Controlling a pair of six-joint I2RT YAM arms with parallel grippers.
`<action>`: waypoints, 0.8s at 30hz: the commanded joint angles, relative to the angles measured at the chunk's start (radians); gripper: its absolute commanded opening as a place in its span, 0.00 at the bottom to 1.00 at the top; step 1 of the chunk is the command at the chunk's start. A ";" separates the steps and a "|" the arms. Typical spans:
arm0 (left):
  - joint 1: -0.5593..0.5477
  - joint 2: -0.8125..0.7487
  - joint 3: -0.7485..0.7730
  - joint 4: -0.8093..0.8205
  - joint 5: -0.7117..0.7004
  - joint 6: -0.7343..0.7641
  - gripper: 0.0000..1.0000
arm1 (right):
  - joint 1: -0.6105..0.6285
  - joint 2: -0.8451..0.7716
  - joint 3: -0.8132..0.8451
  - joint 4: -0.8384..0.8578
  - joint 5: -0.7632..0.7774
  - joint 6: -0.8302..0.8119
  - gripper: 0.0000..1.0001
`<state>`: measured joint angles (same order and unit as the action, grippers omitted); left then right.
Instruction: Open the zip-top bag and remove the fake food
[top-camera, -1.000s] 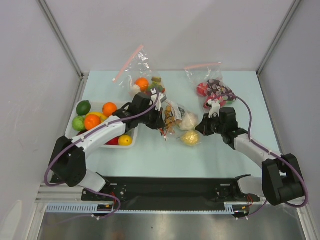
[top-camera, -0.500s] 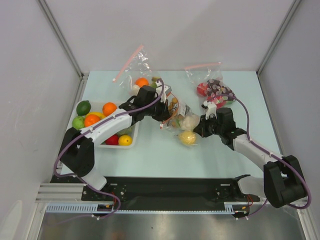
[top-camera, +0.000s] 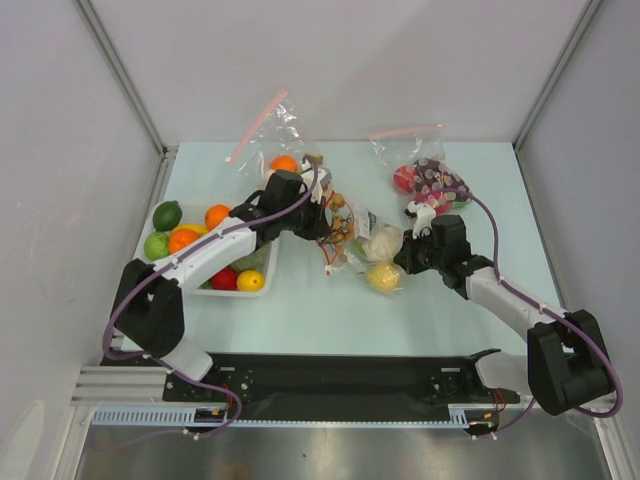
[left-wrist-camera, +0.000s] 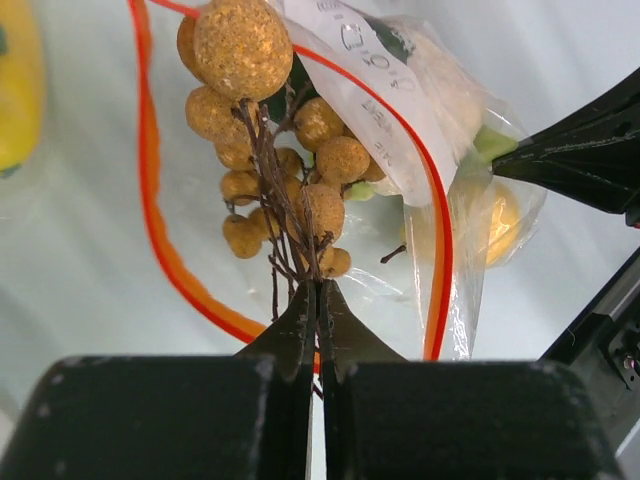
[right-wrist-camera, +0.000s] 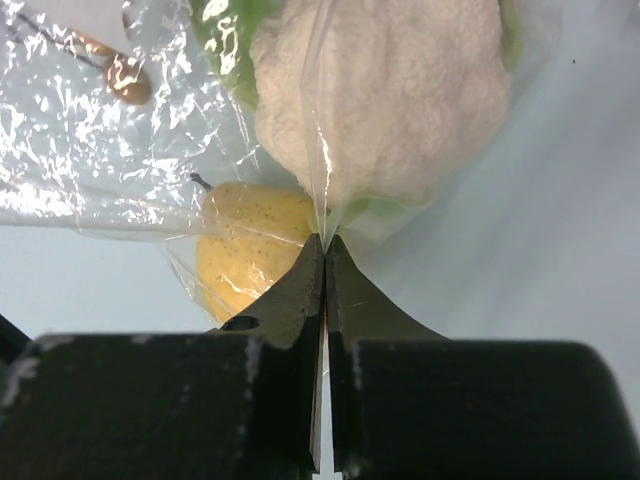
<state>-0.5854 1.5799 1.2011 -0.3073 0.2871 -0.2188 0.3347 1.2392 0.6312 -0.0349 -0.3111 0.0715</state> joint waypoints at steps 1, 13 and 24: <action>0.021 -0.078 0.000 0.002 -0.029 0.029 0.00 | 0.003 0.013 0.038 -0.019 0.055 -0.030 0.00; 0.025 -0.139 -0.024 -0.111 0.078 0.068 0.00 | -0.005 0.037 0.062 -0.043 0.124 -0.021 0.00; 0.024 -0.253 -0.046 -0.300 0.262 0.184 0.00 | -0.045 0.080 0.111 -0.059 0.147 -0.004 0.00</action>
<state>-0.5667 1.4166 1.1641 -0.5541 0.4820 -0.0864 0.2985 1.3010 0.6964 -0.0940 -0.1974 0.0700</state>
